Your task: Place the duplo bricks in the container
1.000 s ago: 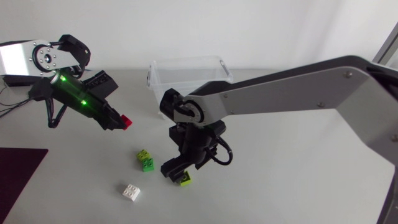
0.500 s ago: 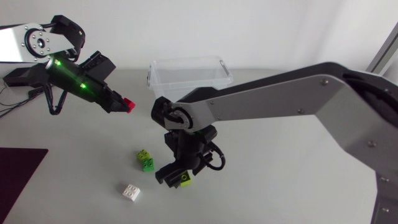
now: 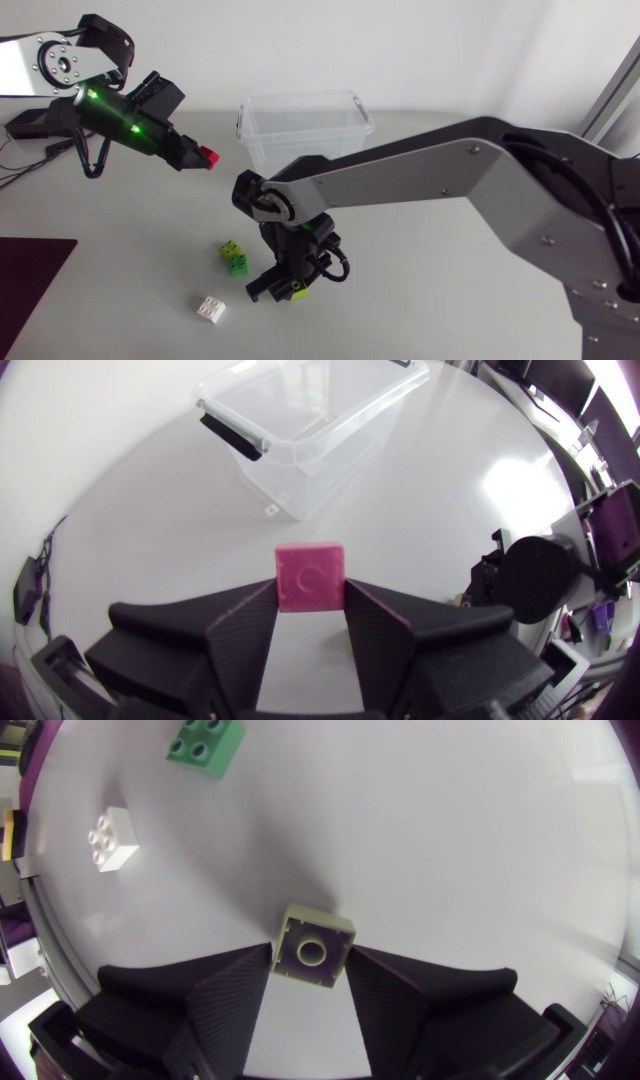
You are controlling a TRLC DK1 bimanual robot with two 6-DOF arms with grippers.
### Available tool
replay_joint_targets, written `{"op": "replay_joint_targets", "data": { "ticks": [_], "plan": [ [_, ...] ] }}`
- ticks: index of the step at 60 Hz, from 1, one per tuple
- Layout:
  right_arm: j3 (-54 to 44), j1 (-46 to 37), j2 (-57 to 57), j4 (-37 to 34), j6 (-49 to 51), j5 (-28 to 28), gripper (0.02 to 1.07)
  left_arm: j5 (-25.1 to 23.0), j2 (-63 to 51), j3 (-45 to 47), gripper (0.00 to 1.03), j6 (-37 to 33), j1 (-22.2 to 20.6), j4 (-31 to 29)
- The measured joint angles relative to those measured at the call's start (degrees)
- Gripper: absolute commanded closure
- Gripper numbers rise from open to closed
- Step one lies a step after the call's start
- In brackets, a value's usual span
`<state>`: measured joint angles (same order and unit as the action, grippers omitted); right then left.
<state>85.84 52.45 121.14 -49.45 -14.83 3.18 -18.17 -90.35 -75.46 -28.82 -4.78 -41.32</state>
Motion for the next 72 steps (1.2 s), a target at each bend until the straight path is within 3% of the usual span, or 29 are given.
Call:
{"op": "replay_joint_targets", "data": {
  "ticks": [13, 30, 44, 58, 72],
  "plan": [
    [0.1, -0.2, 0.6, 2.3, -0.2, 0.0, 0.75, 0.0, 0.0, -1.9, 0.61, 2.3, -1.0, 3.7],
    [-0.6, -4.1, -4.5, 5.0, 0.0, 0.2, 0.75, -0.8, -1.4, -4.5, 0.60, 6.8, -2.2, 10.0],
    [0.3, -11.8, -14.3, 6.3, 0.5, 0.0, 0.75, -1.1, -9.4, -12.3, 0.60, 9.8, -5.5, 13.0],
    [3.1, -15.6, -16.5, 9.4, 1.2, 0.0, 0.75, -1.1, -18.4, -21.0, 0.57, 12.3, -6.9, 13.7],
    [3.7, -19.0, -17.3, 14.3, 1.4, -0.1, 0.75, -1.1, -21.2, -22.1, 0.55, 15.8, -7.0, 21.2]
  ]
}}
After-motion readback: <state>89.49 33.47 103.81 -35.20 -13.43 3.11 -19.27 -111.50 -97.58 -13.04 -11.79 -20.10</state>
